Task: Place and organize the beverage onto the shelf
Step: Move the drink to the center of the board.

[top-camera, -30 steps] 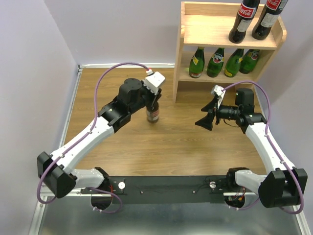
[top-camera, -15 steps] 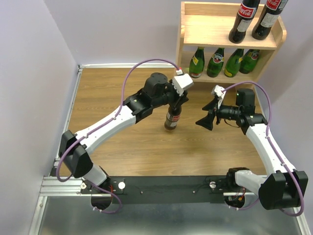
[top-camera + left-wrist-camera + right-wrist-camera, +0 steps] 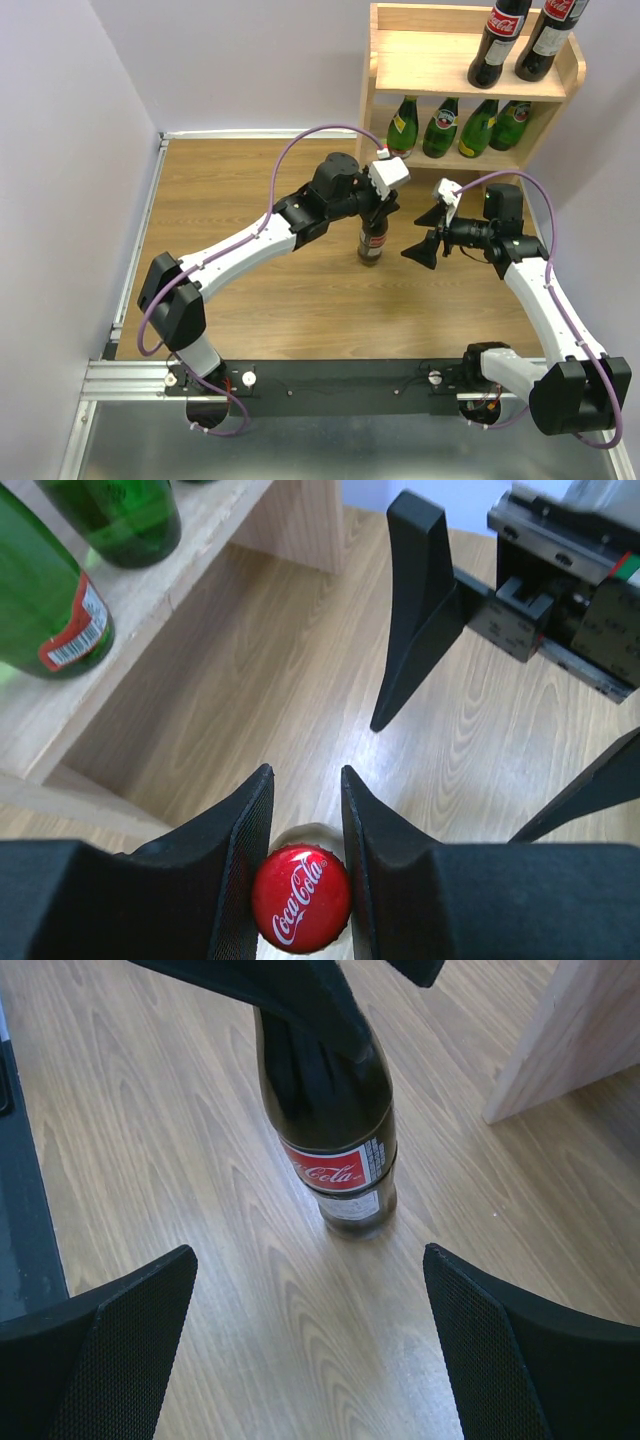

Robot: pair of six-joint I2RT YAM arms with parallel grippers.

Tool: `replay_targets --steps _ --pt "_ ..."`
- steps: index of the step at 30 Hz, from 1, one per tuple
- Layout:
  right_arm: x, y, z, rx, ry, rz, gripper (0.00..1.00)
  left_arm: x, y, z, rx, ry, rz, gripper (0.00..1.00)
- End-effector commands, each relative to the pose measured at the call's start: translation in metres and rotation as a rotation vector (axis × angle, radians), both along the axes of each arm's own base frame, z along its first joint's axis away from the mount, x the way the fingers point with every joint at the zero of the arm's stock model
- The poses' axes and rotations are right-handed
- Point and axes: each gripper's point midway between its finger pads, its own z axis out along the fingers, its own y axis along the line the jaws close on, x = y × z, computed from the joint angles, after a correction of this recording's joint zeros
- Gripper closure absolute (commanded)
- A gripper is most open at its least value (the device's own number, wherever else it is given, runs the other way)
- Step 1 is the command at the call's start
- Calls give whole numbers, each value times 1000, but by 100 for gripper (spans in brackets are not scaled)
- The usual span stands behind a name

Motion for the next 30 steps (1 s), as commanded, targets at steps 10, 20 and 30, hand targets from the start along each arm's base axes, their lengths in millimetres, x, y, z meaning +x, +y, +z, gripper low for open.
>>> replay_targets --steps 10,20,30 --pt "0 -1 -4 -13 -19 2 0 7 -22 79 -248 -191 -28 73" --pt "1 -1 -5 -17 -17 1 0 12 -14 91 -276 -214 25 48" --pt "-1 1 -6 -10 -13 15 0 16 21 131 -351 -309 142 35"
